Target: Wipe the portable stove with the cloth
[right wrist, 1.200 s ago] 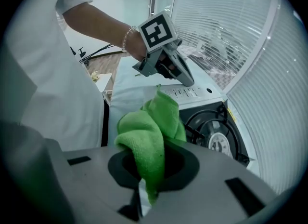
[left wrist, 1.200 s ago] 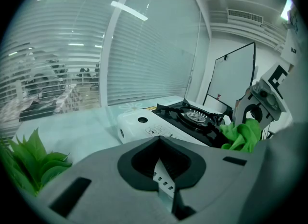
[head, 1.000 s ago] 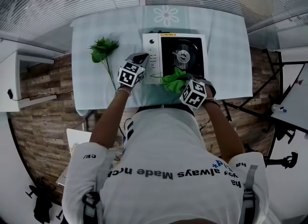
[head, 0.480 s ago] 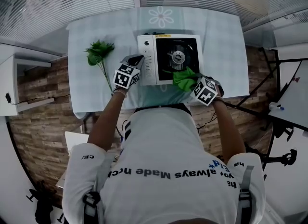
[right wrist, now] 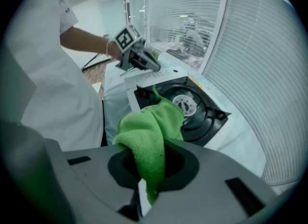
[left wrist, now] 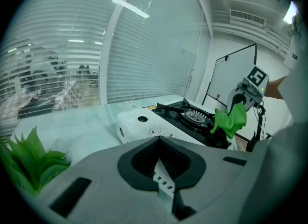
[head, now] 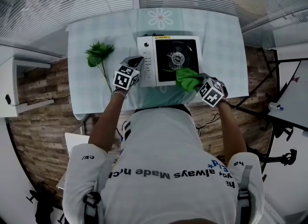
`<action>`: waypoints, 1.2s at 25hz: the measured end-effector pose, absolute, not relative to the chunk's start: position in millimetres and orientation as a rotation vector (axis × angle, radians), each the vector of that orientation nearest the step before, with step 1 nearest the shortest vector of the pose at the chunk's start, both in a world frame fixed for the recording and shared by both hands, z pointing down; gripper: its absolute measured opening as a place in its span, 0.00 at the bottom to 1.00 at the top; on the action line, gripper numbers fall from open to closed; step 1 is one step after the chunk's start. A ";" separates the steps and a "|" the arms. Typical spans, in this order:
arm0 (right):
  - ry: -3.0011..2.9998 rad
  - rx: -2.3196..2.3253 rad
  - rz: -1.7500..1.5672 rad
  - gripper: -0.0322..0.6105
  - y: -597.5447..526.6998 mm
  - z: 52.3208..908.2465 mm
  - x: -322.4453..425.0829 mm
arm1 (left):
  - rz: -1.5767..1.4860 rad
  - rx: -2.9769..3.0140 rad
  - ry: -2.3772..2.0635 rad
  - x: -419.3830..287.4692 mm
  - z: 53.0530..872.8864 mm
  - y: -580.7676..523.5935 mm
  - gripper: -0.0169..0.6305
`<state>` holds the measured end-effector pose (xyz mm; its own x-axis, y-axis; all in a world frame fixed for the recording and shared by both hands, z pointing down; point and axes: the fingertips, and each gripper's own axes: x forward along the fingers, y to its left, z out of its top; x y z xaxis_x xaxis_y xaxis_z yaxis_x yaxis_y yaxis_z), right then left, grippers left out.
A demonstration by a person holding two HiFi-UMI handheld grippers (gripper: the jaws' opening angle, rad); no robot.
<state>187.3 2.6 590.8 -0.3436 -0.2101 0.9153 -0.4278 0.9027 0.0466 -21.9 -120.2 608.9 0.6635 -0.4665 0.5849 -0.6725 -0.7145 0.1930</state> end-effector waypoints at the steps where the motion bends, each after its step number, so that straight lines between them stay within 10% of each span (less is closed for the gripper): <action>1: -1.959 0.504 0.236 0.09 -4.0 579.3 188.0 | 0.715 2.485 -0.893 -21.7 609.2 -120.1 0.04; 30: -1.792 0.858 0.167 0.09 -83.9 613.8 248.1 | 0.700 2.471 -0.882 -23.0 609.5 -120.1 0.04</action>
<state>248.1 -83.9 613.8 -0.1495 -0.4695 0.8702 -0.6219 0.7288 0.2864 -23.0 -120.1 609.5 0.6713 -0.4581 0.5826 -0.6714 -0.7089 0.2161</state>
